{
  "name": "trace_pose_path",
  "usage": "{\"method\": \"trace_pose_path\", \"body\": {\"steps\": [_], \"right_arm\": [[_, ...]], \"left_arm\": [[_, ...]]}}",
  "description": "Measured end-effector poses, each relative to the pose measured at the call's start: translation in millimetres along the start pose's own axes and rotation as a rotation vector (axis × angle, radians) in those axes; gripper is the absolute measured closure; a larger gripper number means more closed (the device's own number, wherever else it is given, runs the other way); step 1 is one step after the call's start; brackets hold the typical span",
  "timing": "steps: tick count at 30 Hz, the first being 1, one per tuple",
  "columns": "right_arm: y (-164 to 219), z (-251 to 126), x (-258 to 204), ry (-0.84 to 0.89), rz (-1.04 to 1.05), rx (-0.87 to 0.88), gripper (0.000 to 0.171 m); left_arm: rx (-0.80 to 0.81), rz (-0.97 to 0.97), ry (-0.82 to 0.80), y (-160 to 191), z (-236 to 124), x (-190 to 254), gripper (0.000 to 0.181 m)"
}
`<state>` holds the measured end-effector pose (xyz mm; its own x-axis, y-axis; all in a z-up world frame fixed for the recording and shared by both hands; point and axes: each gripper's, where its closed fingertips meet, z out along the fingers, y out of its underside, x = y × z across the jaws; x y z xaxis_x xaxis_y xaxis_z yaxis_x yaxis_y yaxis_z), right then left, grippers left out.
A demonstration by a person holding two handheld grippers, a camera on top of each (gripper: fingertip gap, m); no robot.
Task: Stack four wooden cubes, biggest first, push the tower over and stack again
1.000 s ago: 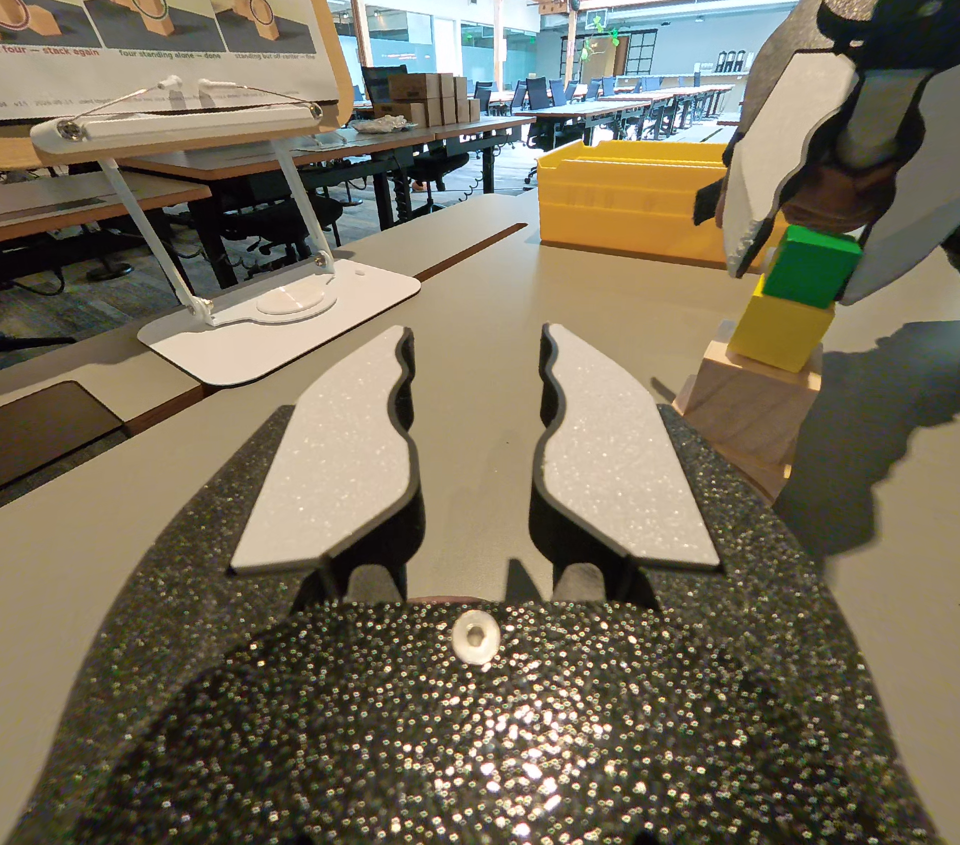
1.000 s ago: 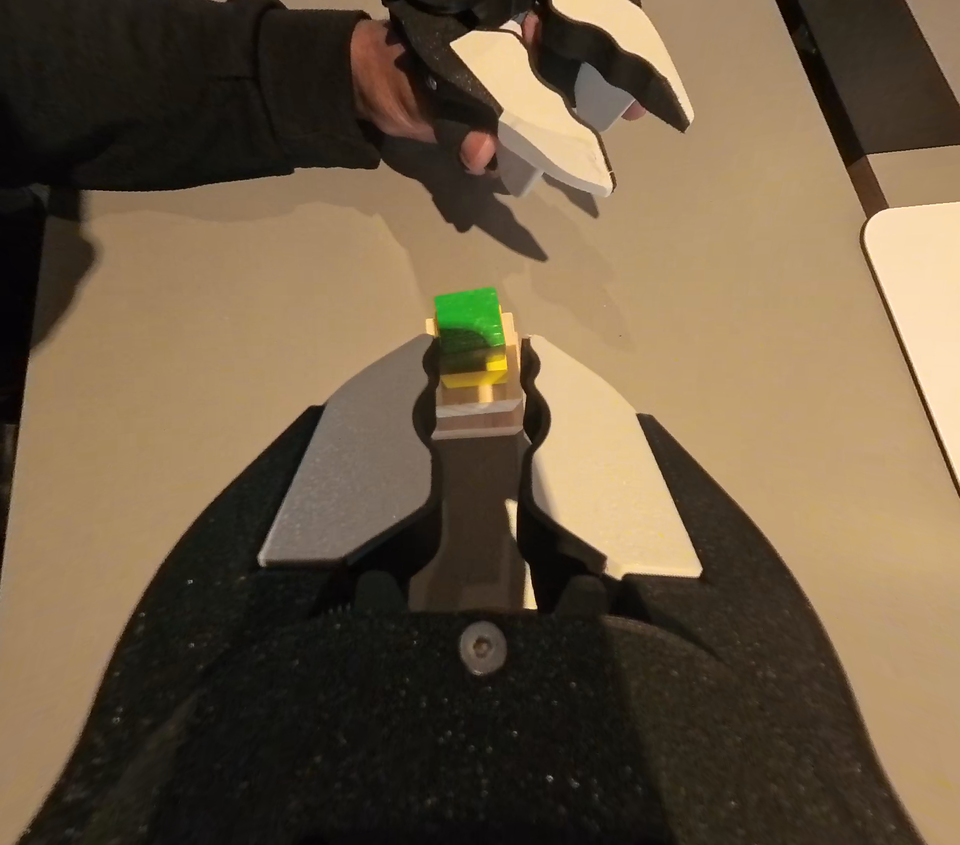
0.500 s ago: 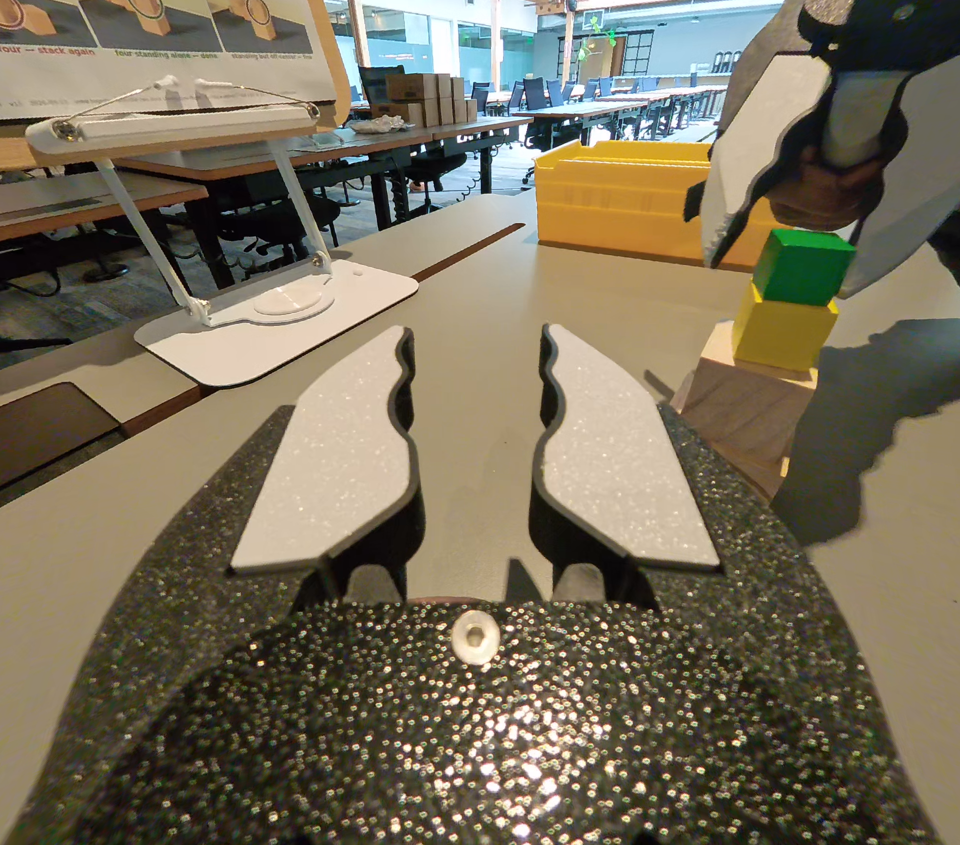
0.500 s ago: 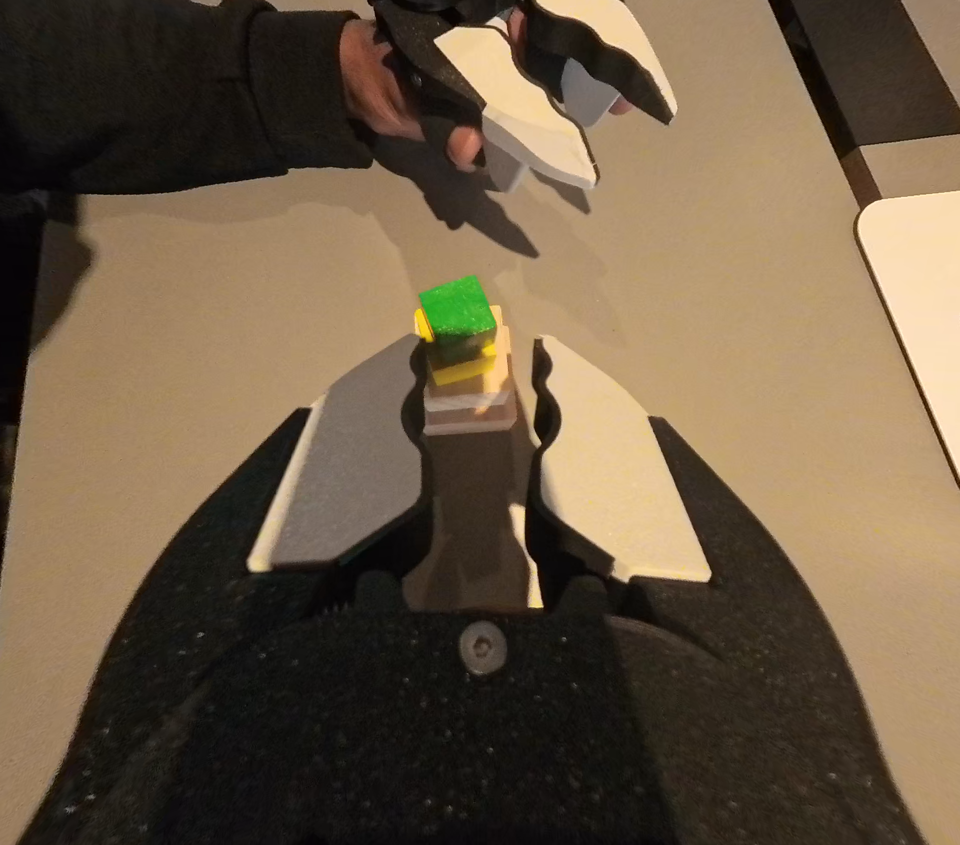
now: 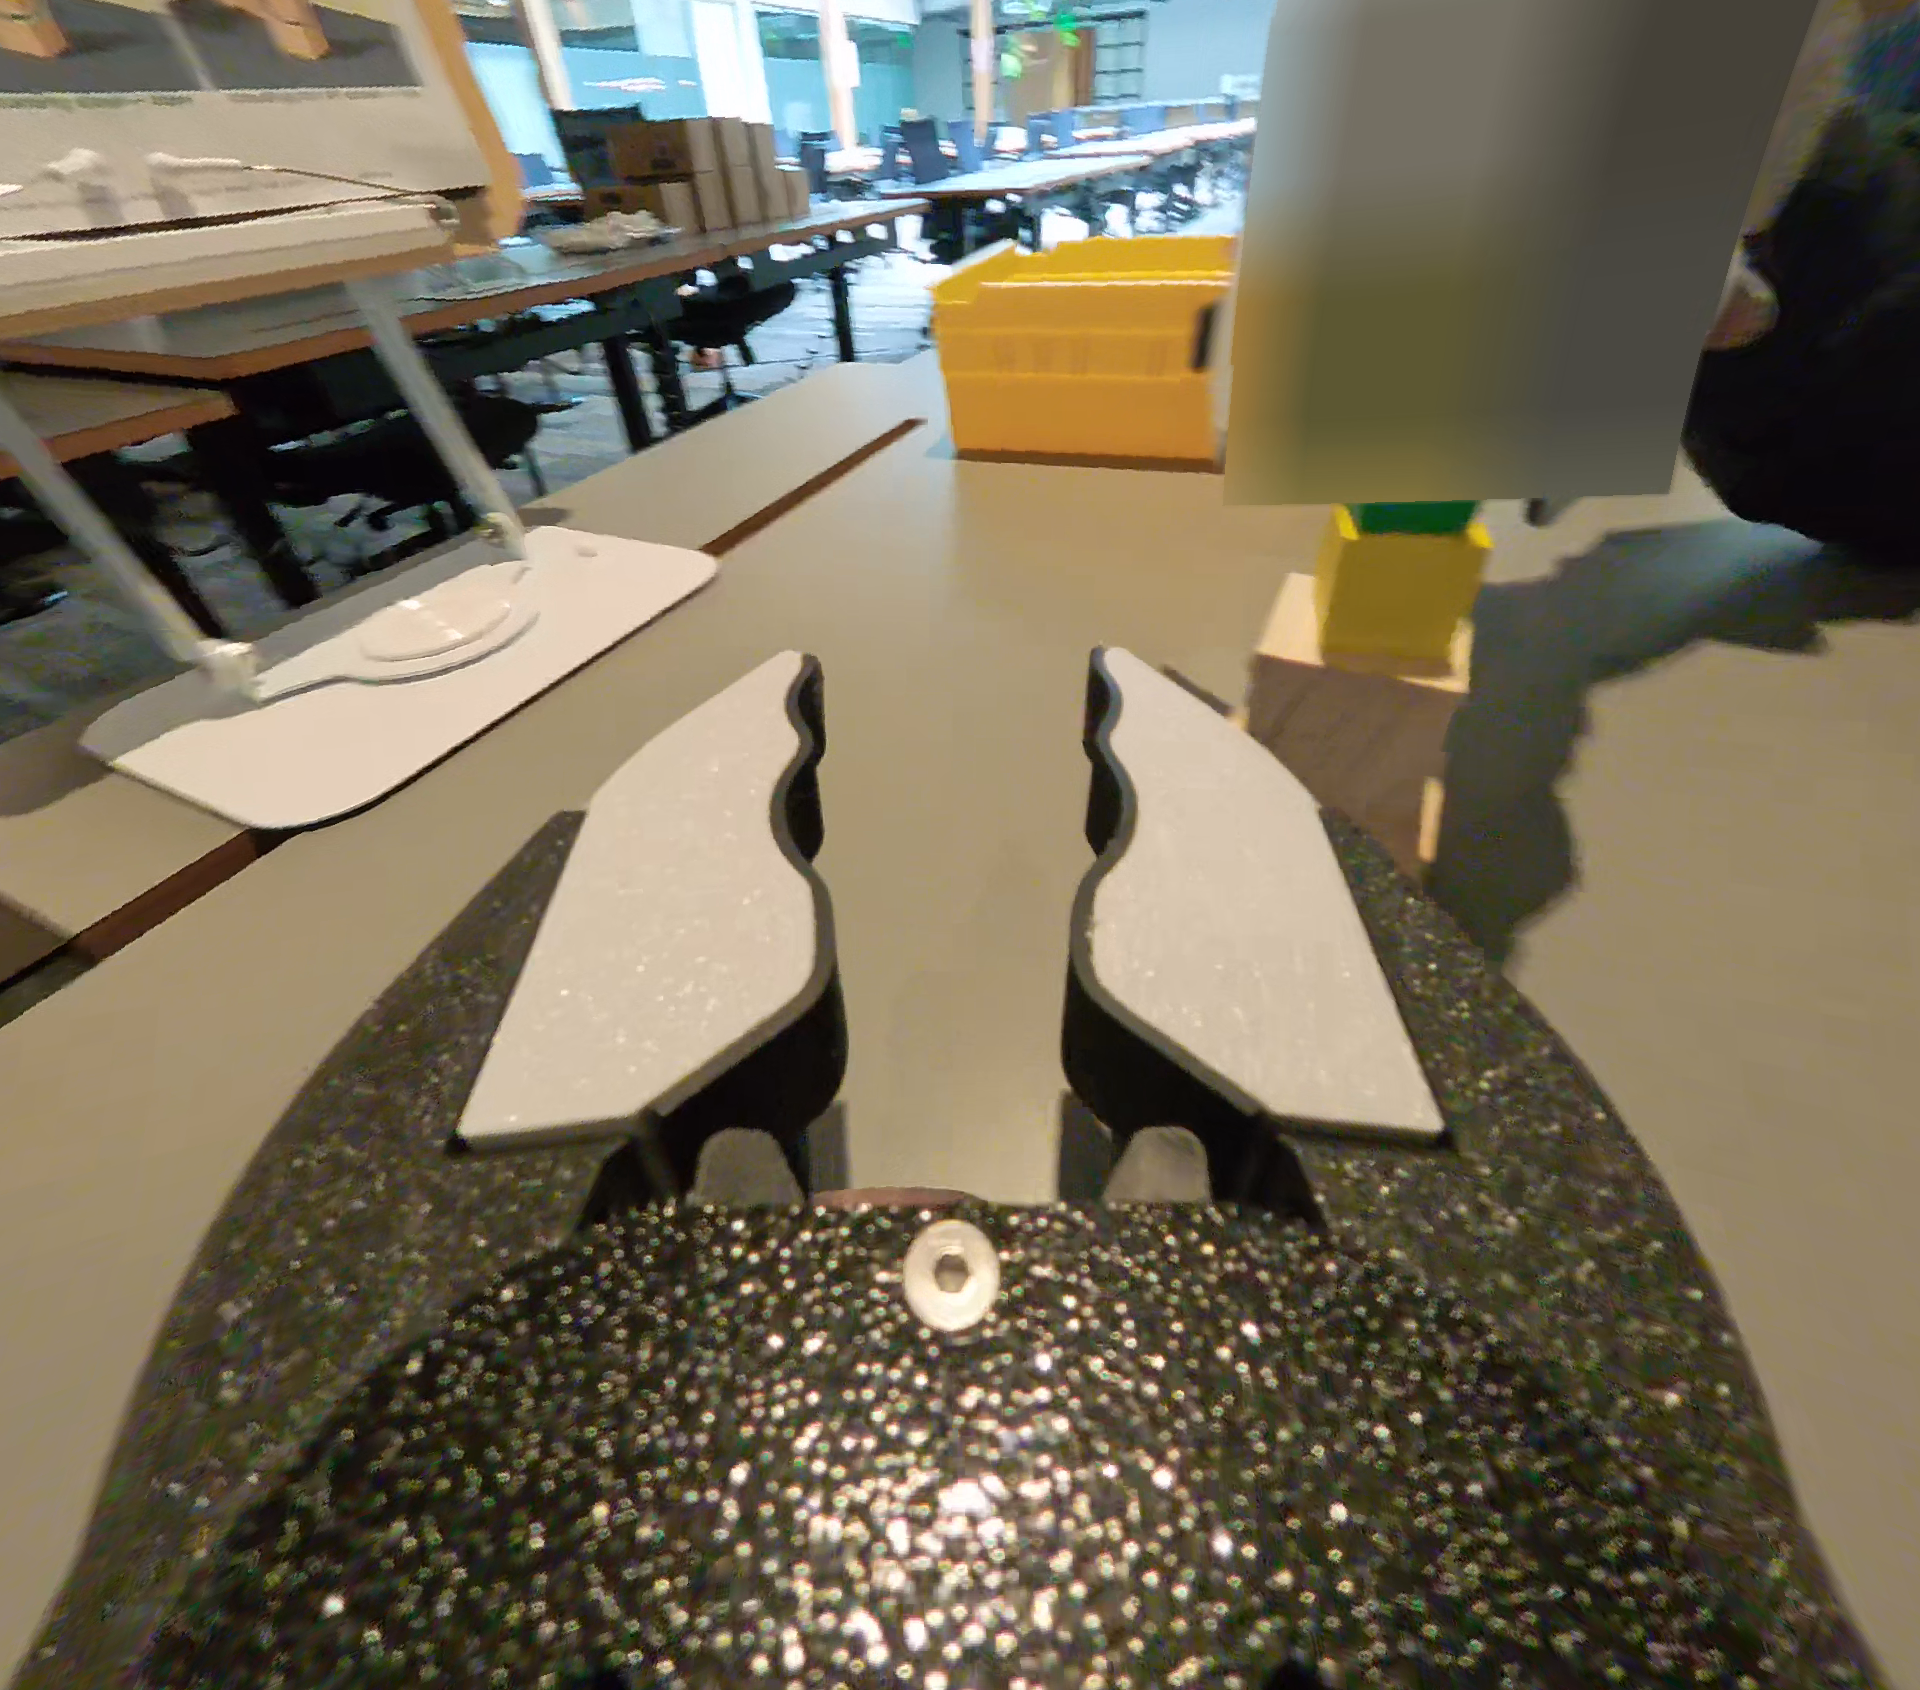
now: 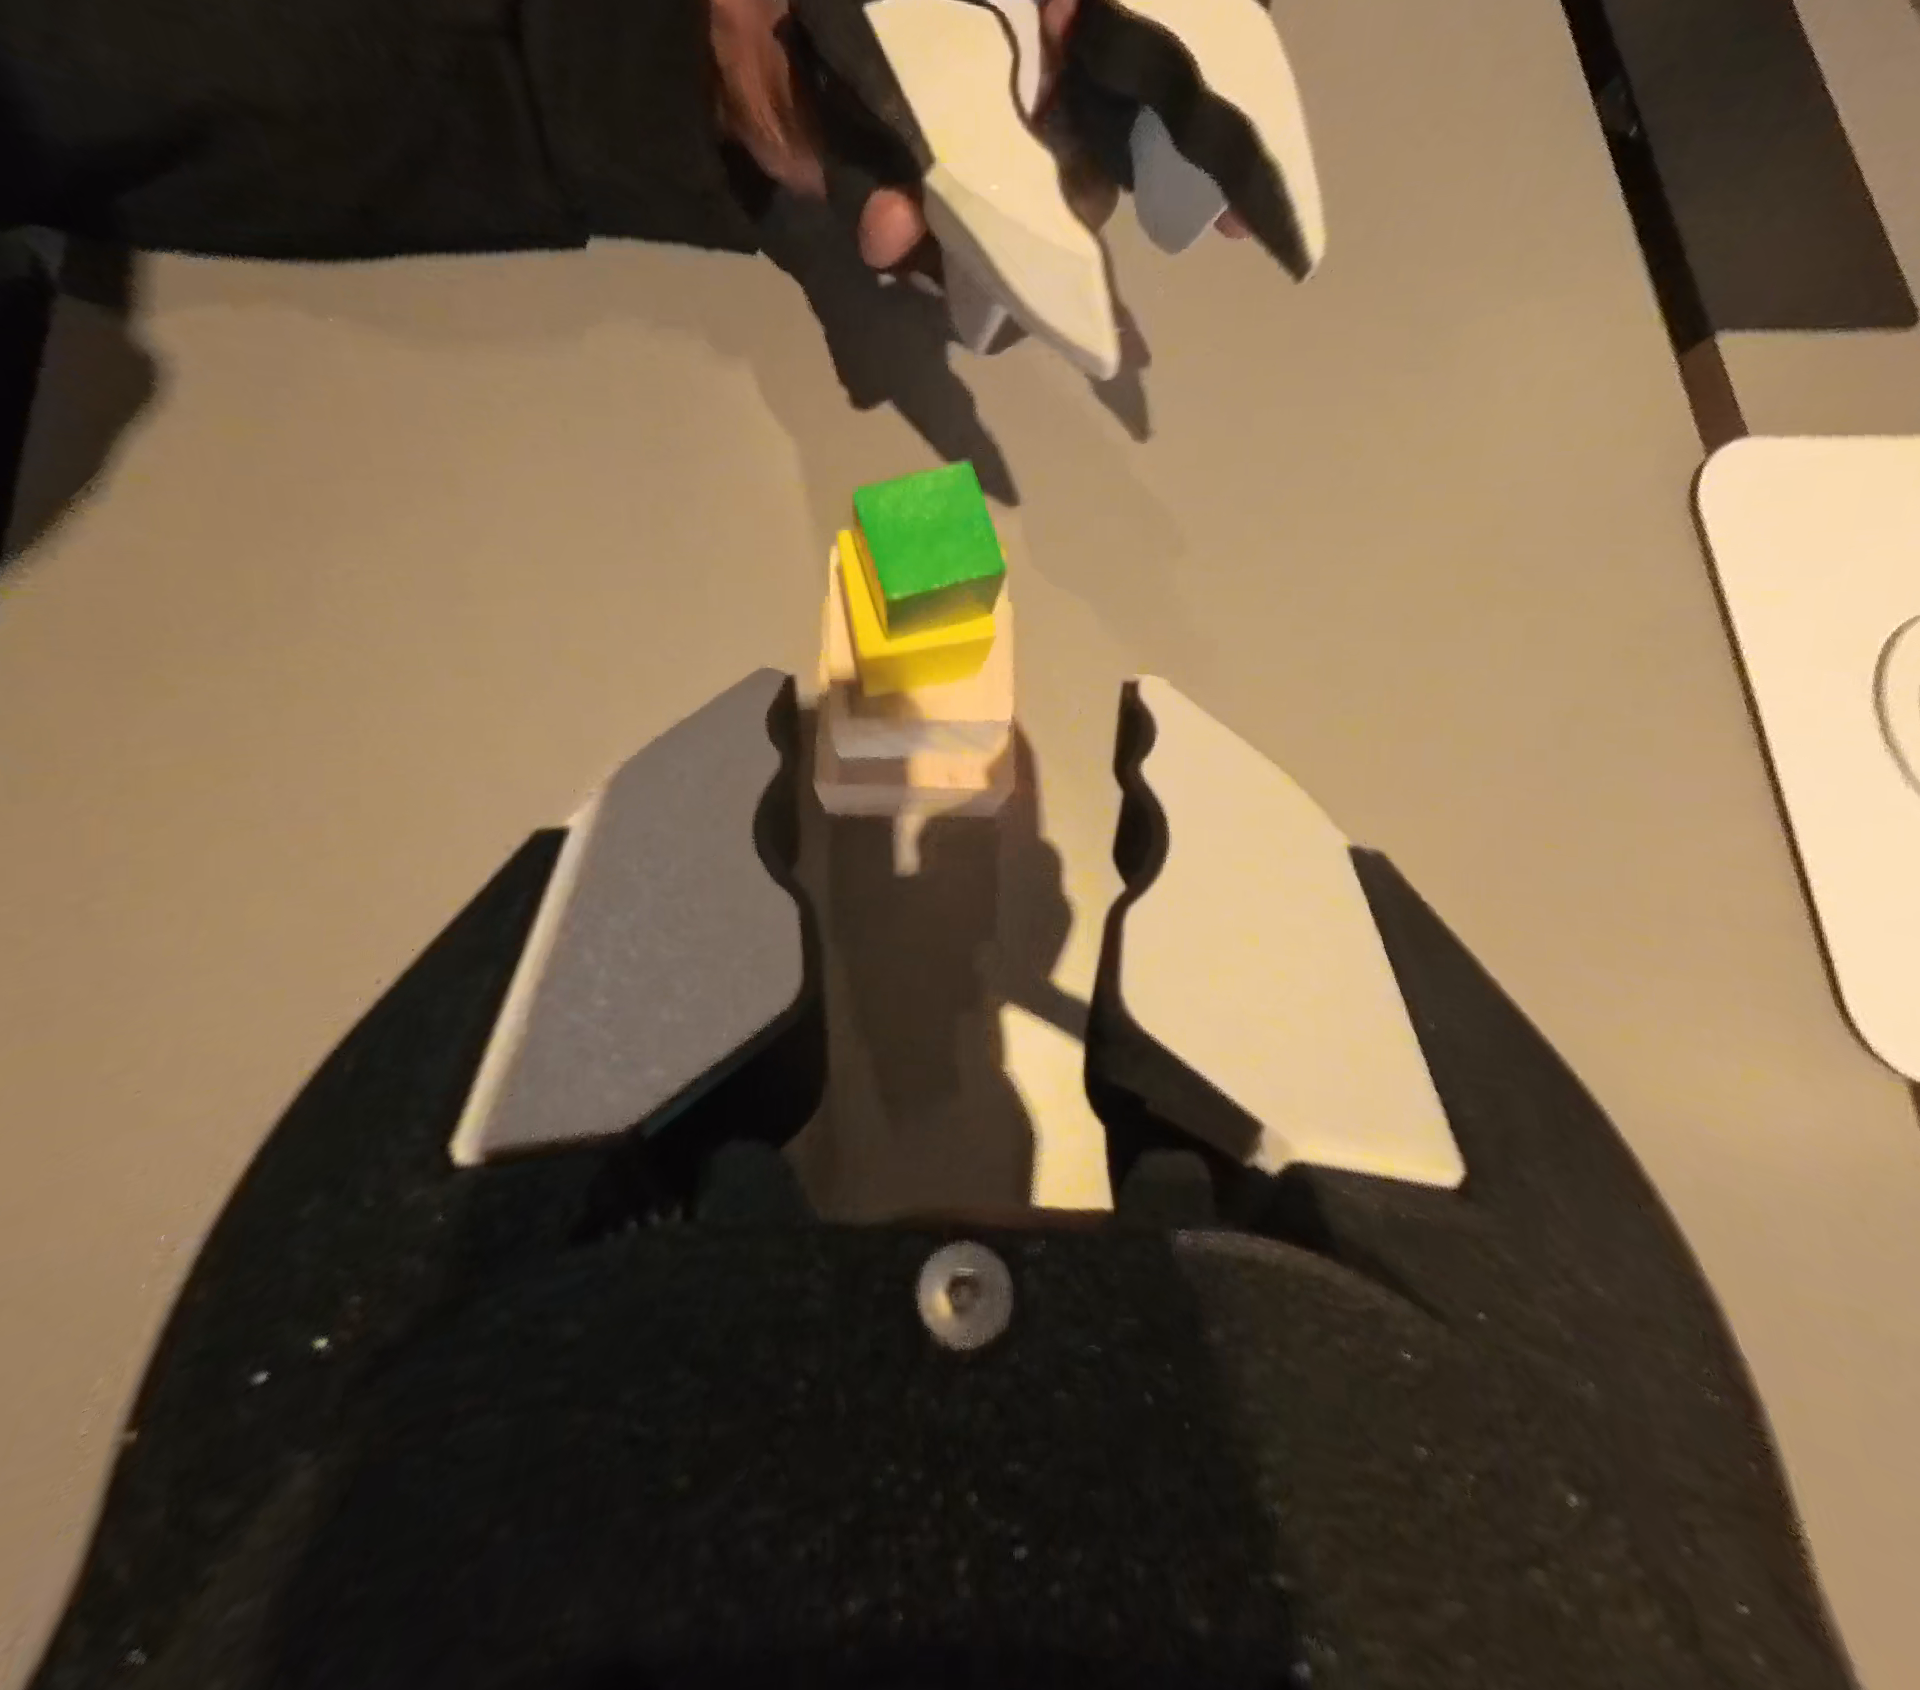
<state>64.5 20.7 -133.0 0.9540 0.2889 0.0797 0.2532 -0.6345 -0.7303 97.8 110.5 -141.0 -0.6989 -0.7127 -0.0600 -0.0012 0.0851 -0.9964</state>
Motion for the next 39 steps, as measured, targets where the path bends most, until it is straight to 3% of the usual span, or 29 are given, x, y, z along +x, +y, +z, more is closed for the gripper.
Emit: {"method": "trace_pose_path", "body": {"steps": [5,9,11,13,14,19,23,29,34,36,39], "right_arm": [[23,3,2,-0.091,-0.121,0.08,0.112],[48,14,27,-0.112,-0.029,0.199,0.121],[56,17,40,-0.106,0.045,0.268,0.126],[63,20,50,-0.096,0.095,0.302,0.132],[66,21,53,-0.091,0.107,0.305,0.135],[67,22,55,-0.1,0.118,0.312,0.14],[66,19,58,-0.129,0.169,0.332,0.143],[63,11,70,-0.189,0.296,0.406,0.147],[63,10,71,-0.203,0.316,0.408,0.147],[64,12,70,-0.207,0.315,0.395,0.147],[64,13,70,-0.215,0.32,0.391,0.147]], "left_arm": [[-0.064,0.087,0.149,9,3,31,0.125],[-0.098,0.136,0.238,14,4,52,0.121],[-0.082,0.153,0.28,13,2,60,0.14],[-0.052,0.154,0.363,9,-5,72,0.173],[-0.041,0.15,0.424,8,-9,80,0.181],[-0.055,0.164,0.633,-1,-18,120,0.181],[-0.159,0.246,0.692,9,-9,151,0.181],[-0.311,0.359,0.687,31,5,172,0.181],[-0.347,0.37,0.613,36,14,164,0.181],[-0.374,0.366,0.508,38,23,148,0.181],[-0.387,0.271,0.186,30,40,95,0.181]]}}
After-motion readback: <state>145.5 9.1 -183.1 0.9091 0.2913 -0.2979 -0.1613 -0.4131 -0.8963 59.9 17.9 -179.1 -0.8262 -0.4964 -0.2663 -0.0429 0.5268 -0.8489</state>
